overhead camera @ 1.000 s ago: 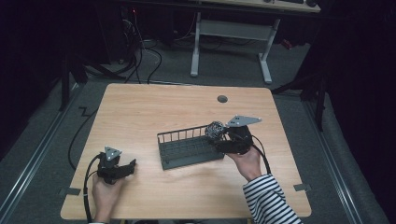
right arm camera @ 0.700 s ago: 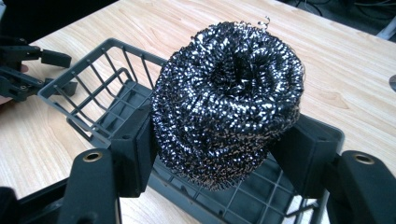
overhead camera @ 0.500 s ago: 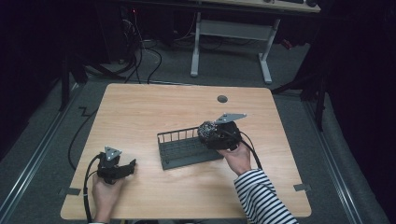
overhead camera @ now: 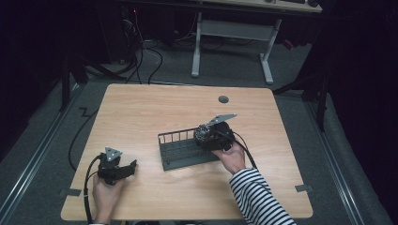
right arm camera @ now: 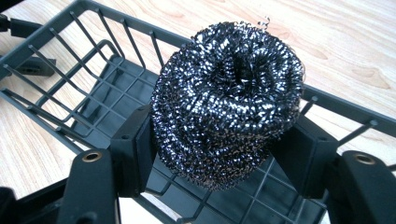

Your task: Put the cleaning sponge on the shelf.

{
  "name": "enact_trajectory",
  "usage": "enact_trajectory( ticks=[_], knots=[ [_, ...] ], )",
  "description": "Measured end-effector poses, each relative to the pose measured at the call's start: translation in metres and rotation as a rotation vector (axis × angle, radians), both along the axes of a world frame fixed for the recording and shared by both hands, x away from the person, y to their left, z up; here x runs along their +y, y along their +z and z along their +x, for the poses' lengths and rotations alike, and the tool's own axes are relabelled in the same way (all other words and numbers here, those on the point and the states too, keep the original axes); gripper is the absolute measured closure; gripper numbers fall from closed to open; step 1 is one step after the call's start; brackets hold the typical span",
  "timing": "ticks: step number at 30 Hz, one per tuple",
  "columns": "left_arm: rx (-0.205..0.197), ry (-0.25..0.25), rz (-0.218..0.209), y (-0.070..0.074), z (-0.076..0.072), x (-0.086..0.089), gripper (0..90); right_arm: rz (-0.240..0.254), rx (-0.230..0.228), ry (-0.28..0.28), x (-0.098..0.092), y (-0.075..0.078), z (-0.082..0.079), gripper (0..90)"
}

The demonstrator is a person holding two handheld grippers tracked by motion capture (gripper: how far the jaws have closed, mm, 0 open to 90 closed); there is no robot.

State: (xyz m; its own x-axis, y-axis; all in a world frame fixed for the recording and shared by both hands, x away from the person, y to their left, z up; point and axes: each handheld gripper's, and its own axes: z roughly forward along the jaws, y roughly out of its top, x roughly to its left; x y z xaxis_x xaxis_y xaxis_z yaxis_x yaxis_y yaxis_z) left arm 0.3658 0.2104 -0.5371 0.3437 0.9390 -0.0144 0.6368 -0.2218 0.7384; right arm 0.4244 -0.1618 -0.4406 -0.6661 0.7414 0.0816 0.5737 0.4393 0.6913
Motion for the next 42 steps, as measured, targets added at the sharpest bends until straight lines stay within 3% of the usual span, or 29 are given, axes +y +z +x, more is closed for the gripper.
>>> enact_trajectory(
  ticks=[13, 18, 22, 30, 37, 42],
  knots=[
    [0.0, 0.0, -0.001, 0.0, 0.0, 0.0, 24.8, -0.022, 0.053, 0.008, 0.004, -0.004, 0.005, 30.5],
    [0.0, 0.0, -0.001, 0.0, 0.0, 0.0, 24.8, -0.004, 0.04, 0.011, 0.0, 0.0, 0.002, 26.8],
    [0.0, 0.0, -0.001, 0.0, 0.0, 0.0, 24.8, 0.036, -0.002, 0.005, -0.006, 0.011, -0.006, 26.7],
    [0.0, 0.0, -0.001, 0.0, 0.0, 0.0, 24.8, 0.082, -0.053, -0.038, -0.034, 0.023, -0.024, 29.7],
    [0.002, 0.005, 0.001, 0.0, 0.0, 0.0, 23.1, 0.112, -0.094, -0.121, -0.073, 0.018, -0.044, 34.3],
    [0.003, 0.003, 0.001, 0.0, 0.0, 0.0, 22.6, 0.139, -0.092, -0.186, -0.101, 0.007, -0.057, 35.0]
  ],
)
